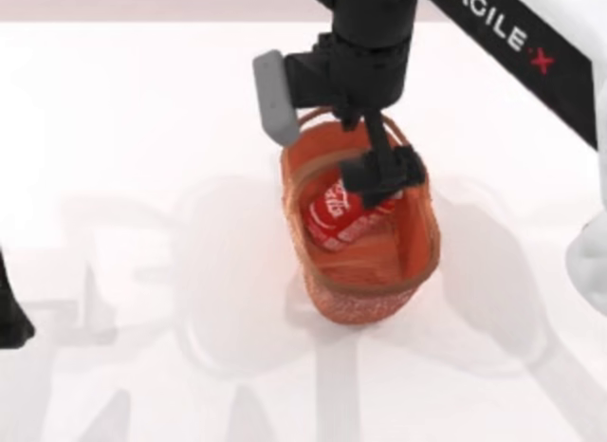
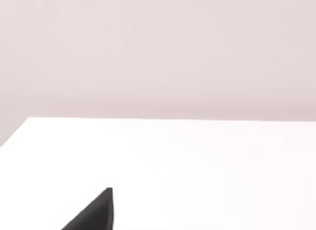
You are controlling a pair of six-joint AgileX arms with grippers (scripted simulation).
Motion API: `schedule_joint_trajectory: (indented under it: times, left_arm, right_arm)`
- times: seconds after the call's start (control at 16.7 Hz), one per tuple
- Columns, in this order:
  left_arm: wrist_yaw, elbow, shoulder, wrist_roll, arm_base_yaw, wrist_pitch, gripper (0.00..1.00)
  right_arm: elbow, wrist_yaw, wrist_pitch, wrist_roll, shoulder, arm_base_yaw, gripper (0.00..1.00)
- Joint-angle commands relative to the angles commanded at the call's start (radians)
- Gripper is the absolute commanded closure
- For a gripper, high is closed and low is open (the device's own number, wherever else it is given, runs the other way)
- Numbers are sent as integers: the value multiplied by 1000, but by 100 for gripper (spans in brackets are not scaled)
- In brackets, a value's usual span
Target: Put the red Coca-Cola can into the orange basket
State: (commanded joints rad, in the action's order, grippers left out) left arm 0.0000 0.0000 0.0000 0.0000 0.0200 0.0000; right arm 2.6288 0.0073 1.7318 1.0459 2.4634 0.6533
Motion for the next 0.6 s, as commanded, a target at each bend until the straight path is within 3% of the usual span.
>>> schedule_joint_trajectory:
  times: [0.3,0.54,0.6]
  left_arm:
    - [0,0,0,0,0,0,0]
    - [0,0,0,0,0,0,0]
    - [0,0,0,0,0,0,0]
  right_arm:
    - [-160,-1,-103,-2,-54,1,0]
    - [-171,-1,-111,-2,-59,2,0]
    - [-171,-1,-111,-2,-59,2,8]
